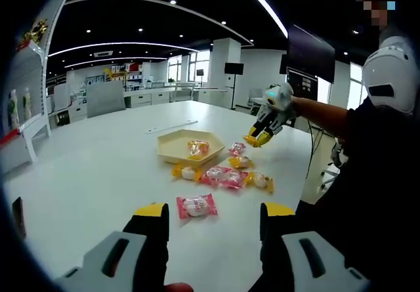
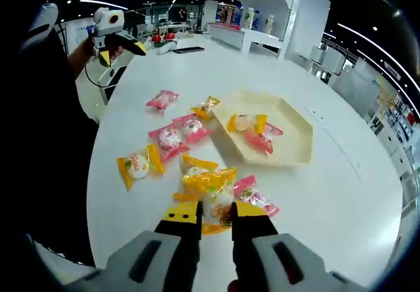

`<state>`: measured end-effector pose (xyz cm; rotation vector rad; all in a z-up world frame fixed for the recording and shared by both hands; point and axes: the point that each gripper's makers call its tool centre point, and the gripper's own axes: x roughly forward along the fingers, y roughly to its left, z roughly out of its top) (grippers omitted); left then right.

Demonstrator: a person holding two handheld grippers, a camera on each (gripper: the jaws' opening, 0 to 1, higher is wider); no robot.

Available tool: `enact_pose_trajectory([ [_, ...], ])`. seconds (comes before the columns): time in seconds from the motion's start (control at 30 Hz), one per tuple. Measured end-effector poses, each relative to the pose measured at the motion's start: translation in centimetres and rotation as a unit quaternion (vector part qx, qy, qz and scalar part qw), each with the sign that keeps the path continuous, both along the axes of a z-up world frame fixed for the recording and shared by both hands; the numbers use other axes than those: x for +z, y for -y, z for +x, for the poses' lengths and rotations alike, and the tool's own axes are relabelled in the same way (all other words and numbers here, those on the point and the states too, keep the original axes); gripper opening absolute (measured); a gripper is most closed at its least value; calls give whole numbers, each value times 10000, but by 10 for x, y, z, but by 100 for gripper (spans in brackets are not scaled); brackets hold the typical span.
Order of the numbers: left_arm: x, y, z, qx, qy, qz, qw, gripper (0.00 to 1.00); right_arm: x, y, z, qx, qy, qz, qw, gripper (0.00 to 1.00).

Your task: Pick up the marshmallows scattered on the table and place them into the bowl on the table

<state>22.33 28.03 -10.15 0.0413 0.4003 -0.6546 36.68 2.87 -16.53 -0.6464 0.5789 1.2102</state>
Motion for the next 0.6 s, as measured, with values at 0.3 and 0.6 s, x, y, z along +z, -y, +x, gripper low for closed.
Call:
enact_pose_trajectory([
  [0.3, 0, 1, 1, -7, -8, 11, 10000, 56, 7, -8, 4, -176, 66, 250, 9995, 19],
  [0.6, -3, 2, 0, -22, -32, -3, 10000, 56, 13, -15, 10, -300, 192, 459, 9983, 19],
])
